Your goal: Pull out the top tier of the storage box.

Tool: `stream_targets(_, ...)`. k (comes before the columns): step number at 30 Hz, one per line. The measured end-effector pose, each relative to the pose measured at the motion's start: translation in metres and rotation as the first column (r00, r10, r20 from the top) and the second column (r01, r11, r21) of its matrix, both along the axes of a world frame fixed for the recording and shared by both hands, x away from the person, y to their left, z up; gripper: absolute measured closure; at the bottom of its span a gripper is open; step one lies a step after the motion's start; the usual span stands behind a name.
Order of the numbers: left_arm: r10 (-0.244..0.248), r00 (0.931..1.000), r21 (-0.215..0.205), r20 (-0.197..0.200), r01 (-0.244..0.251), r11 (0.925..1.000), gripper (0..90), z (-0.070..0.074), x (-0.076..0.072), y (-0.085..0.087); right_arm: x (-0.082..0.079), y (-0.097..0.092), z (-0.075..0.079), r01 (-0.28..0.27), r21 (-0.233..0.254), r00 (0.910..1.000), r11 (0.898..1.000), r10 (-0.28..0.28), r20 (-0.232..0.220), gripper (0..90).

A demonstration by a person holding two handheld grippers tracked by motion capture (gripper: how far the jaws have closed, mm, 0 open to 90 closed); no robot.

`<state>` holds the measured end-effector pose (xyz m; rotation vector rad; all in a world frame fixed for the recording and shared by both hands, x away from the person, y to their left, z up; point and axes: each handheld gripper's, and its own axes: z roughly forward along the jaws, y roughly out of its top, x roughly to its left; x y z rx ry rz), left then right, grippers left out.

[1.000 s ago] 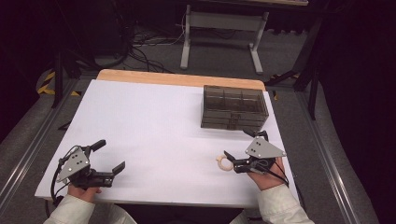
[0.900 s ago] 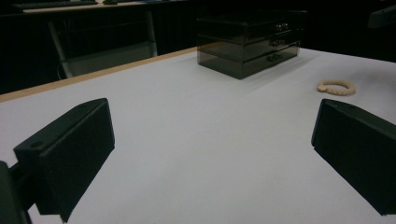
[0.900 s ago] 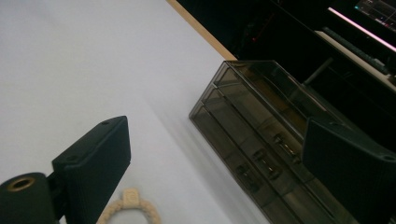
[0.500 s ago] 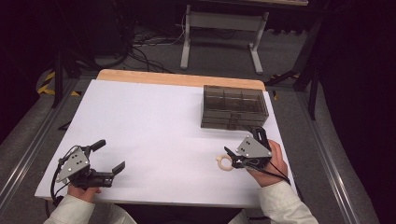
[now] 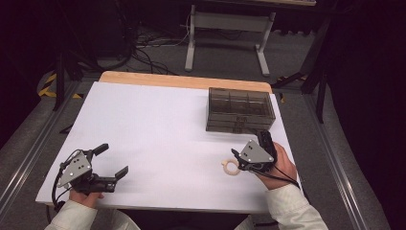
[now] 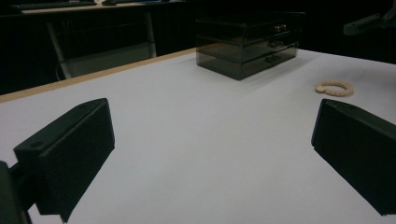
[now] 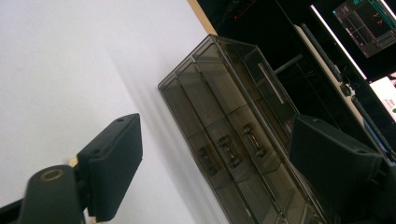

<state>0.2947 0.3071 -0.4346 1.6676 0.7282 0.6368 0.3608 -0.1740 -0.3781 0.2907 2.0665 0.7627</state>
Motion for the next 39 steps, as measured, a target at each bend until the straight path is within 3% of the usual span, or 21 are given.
stream_targets(2, 0.0, 1.0, 0.0, 0.002, 0.0, 1.0, 0.2, 0.0, 0.0, 0.0, 0.001, 0.001, -0.001, 0.008, -0.012, 0.9999, 1.0, -0.008, 0.009, 21.5)
stream_targets(4, 0.001, 1.0, 0.001, 0.003, -0.001, 1.0, 0.2, 0.0, 0.0, 0.0, 0.002, 0.003, -0.002, 0.02, -0.045, 0.9994, 0.999, -0.019, 0.028, 24.0)
stream_targets(5, 0.001, 1.0, 0.003, 0.004, -0.001, 1.0, 0.2, 0.0, 0.0, 0.0, 0.003, 0.004, -0.004, 0.032, -0.094, 0.9977, 0.995, -0.026, 0.062, 25.3)
stream_targets(6, -0.001, 1.0, 0.004, 0.005, 0.001, 1.0, 0.2, 0.0, 0.0, 0.0, 0.003, 0.004, -0.004, 0.032, -0.094, 0.9977, 0.995, -0.026, 0.062, 25.3)
stream_targets(11, -0.004, 1.0, 0.005, 0.007, 0.004, 1.0, 0.2, 0.001, 0.0, 0.0, 0.003, 0.012, -0.014, 0.092, -0.188, 0.9812, 0.978, -0.057, 0.185, 27.7)
stream_targets(15, -0.004, 1.0, 0.003, 0.005, 0.004, 1.0, 0.2, 0.0, 0.0, 0.0, 0.005, 0.013, -0.017, 0.108, -0.2, 0.9729, 0.974, -0.062, 0.223, 28.3)
stream_targets(18, -0.004, 1.0, 0.003, 0.005, 0.004, 1.0, 0.2, 0.0, 0.0, 0.0, 0.005, 0.014, -0.019, 0.129, -0.192, 0.9704, 0.973, -0.084, 0.227, 28.8)
stream_targets(20, -0.007, 1.0, 0.005, 0.006, 0.007, 1.0, 0.2, 0.001, 0.0, 0.0, 0.008, 0.014, -0.02, 0.134, -0.227, 0.9618, 0.965, -0.072, 0.264, 30.7)
stream_targets(22, -0.008, 0.9999, 0.005, 0.006, 0.008, 1.0, 0.2, 0.001, 0.0, 0.0, 0.009, 0.015, -0.022, 0.14, -0.23, 0.9587, 0.963, -0.074, 0.275, 31.2)
stream_targets(23, -0.008, 0.9999, 0.005, 0.006, 0.008, 1.0, 0.2, 0.001, 0.0, 0.0, 0.01, 0.016, -0.025, 0.155, -0.271, 0.9541, 0.95, -0.073, 0.291, 31.8)
stream_targets(24, -0.008, 0.9999, 0.005, 0.006, 0.008, 1.0, 0.2, 0.001, 0.0, 0.0, 0.01, 0.016, -0.025, 0.155, -0.271, 0.9541, 0.95, -0.073, 0.291, 31.8)
stream_targets(26, -0.006, 1.0, 0.003, 0.004, 0.006, 1.0, 0.2, 0.0, 0.0, 0.0, 0.012, 0.018, -0.03, 0.188, -0.299, 0.9368, 0.936, -0.079, 0.341, 34.4)
stream_targets(27, -0.006, 1.0, 0.003, 0.004, 0.006, 1.0, 0.2, 0.0, 0.0, 0.0, 0.012, 0.018, -0.03, 0.188, -0.299, 0.9368, 0.936, -0.079, 0.341, 34.4)
stream_targets(28, -0.007, 1.0, 0.004, 0.004, 0.007, 1.0, 0.2, 0.0, 0.0, 0.0, 0.014, 0.018, -0.034, 0.205, -0.334, 0.926, 0.92, -0.072, 0.371, 36.1)
stream_targets(30, -0.009, 0.9999, 0.004, 0.006, 0.009, 0.9999, 0.2, 0.001, 0.0, 0.0, 0.015, 0.019, -0.036, 0.209, -0.346, 0.9218, 0.915, -0.066, 0.382, 36.6)
stream_targets(31, -0.009, 0.9999, 0.005, 0.007, 0.009, 0.9999, 0.2, 0.001, 0.0, 0.0, 0.017, 0.02, -0.04, 0.214, -0.37, 0.9156, 0.904, -0.054, 0.399, 38.1)
stream_targets(36, -0.01, 0.9999, 0.003, 0.006, 0.01, 0.9999, 0.2, 0.001, 0.0, 0.0, 0.021, 0.021, -0.045, 0.228, -0.399, 0.9061, 0.888, -0.043, 0.421, 39.9)
stream_targets(37, -0.01, 0.9999, 0.004, 0.005, 0.01, 0.9999, 0.2, 0.001, 0.0, 0.0, 0.022, 0.021, -0.046, 0.237, -0.421, 0.9051, 0.875, -0.042, 0.423, 41.7)
stream_targets(39, -0.01, 0.9999, 0.003, 0.004, 0.01, 0.9999, 0.2, 0.0, 0.0, -0.001, 0.023, 0.021, -0.048, 0.243, -0.427, 0.9017, 0.871, -0.041, 0.43, 42.9)
